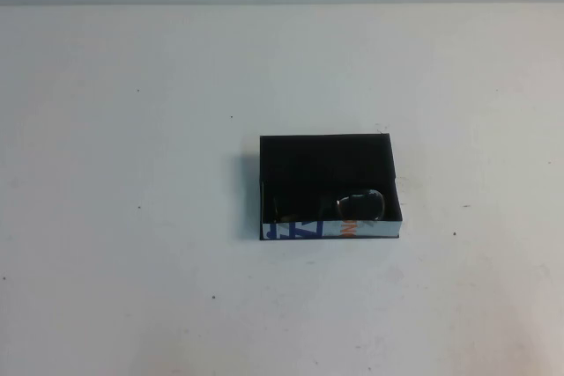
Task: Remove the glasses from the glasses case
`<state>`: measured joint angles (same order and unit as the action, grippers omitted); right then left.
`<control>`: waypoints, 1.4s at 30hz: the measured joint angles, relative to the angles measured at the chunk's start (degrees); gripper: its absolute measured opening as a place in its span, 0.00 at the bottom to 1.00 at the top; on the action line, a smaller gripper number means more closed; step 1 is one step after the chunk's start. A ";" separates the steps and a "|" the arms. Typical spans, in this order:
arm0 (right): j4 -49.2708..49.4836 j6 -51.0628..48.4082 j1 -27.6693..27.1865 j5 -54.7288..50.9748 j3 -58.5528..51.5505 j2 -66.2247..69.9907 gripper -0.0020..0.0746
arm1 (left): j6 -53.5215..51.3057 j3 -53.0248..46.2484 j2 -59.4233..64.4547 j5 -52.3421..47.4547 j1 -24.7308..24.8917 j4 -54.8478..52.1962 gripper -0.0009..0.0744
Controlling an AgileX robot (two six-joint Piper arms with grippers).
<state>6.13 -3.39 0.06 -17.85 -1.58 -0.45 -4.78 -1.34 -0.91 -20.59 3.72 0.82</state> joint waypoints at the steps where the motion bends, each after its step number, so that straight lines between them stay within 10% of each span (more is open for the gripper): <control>1: 0.00 0.00 0.00 0.00 0.00 0.00 0.00 | 0.00 0.00 0.00 0.00 0.00 0.00 0.01; 42: 5.60 0.00 0.00 7.98 12.78 0.00 0.00 | 0.00 0.00 0.00 0.00 0.00 0.00 0.01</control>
<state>11.72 -3.39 0.06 -9.87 11.21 -0.45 -4.78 -1.34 -0.91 -20.59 3.72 0.82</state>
